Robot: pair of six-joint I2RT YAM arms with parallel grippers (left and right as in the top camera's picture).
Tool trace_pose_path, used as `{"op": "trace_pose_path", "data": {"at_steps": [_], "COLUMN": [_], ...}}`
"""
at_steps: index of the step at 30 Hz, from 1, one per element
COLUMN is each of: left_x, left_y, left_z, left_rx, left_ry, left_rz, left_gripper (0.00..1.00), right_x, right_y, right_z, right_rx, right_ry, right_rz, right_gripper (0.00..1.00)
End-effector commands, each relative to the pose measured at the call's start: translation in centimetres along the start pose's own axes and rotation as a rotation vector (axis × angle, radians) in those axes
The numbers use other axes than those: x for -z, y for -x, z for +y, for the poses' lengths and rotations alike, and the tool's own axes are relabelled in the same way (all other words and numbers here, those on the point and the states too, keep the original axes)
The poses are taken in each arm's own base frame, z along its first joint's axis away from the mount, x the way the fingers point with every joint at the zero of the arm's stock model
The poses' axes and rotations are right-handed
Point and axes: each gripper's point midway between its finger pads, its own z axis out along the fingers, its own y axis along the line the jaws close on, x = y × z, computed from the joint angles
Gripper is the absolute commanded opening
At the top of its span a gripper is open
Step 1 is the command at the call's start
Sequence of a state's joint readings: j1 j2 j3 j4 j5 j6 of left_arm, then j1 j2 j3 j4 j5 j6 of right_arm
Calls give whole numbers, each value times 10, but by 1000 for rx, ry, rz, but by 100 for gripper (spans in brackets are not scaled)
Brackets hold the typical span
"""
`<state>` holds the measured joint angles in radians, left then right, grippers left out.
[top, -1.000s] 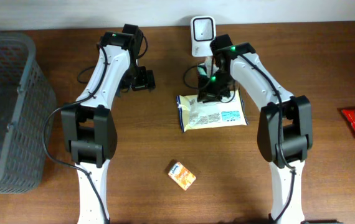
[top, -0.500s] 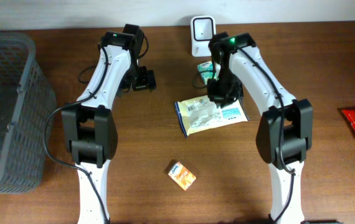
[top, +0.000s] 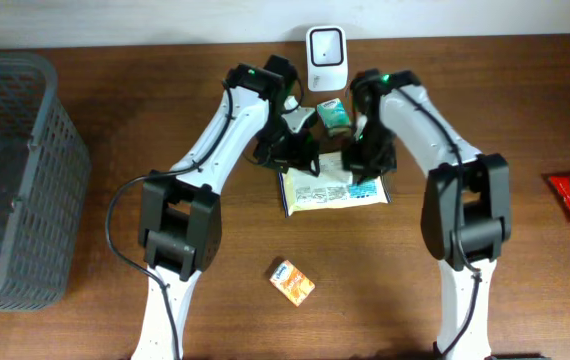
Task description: Scan the item barcode
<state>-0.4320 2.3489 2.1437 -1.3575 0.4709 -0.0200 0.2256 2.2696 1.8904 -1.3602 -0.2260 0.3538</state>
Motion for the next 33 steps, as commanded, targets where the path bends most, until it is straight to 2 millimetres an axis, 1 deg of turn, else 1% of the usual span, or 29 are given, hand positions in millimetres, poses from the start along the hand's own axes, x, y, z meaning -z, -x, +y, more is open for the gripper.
{"op": "trace_pose_path", "data": {"at_steps": [1,2,3,4,5,6,7,8,9,10,11,12,13,14,16,17,18,19,20,21,22,23,25,27,28,29,30,31,33], "left_x": [4,-4,-10,-21,-32,-42,-53,-61,-66,-68,-65,-59,-51,-44,-13,13,31,41,41,37,36,34,34,38,47,52,52,52,52], "left_y": [0,-5,-7,-8,-11,-14,-20,-24,-27,-33,-40,-44,-45,-43,-33,-25,-18,-12,-10,-10,-10,-9,-9,-7,-13,-16,-12,-10,-10], "left_z": [10,10,11,17,22,27,33,39,53,72,93,108,116,119,125,125,125,124,122,119,116,112,113,123,144,153,154,155,155], "left_rx": [21,22,27,59,90,92,99,102,125,172,193,203,222,237,275,292,301,308,310,312,311,307,308,311,446,503,505,504,503], "left_ry": [34,35,35,35,35,33,35,44,102,205,313,382,401,396,391,389,386,369,345,318,296,283,284,329,443,490,488,487,487], "left_rz": [-8,15,20,25,31,36,51,55,58,65,79,87,85,82,51,18,-12,-39,-47,-42,-41,-40,-42,-58,-77,-93,-109,-116,-116], "left_gripper": [61,46,38,26,13,5,3,1,0,0,0,0,0,0,0,0,0,6,19,43,63,99,99,99,99,99,99,99,99], "right_x": [50,52,46,37,25,16,3,-8,-18,-31,-38,-38,-34,-30,-5,12,29,42,46,46,45,44,40,33,25,17,9,5,-13], "right_y": [22,25,25,24,26,26,27,28,28,30,30,31,32,33,35,36,35,33,33,33,32,31,33,34,33,31,26,25,26], "right_z": [-21,-30,-33,-33,-27,-18,-15,-18,-23,-40,-54,-67,-73,-77,-87,-91,-94,-94,-93,-93,-93,-86,-84,-81,-83,-83,-69,-64,-62], "right_rx": [4,-2,15,31,53,73,80,81,80,44,19,0,-14,-28,-59,-73,-84,-70,-48,-3,24,116,138,189,185,193,243,257,265], "right_ry": [46,53,53,53,86,146,174,168,151,75,17,-17,-14,-12,-4,-1,2,3,2,0,1,41,108,187,194,204,282,316,332], "right_rz": [-75,-78,-65,-50,-47,-43,-41,-42,-45,-51,-55,-55,-59,-60,-63,-68,-69,-70,-72,-70,-67,-60,-50,-45,-36,-27,-21,-21,-30], "right_gripper": [12,8,5,4,4,4,4,4,4,4,4,4,4,4,4,4,6,24,61,99,99,99,99,99,99,99,100,100,100]}}
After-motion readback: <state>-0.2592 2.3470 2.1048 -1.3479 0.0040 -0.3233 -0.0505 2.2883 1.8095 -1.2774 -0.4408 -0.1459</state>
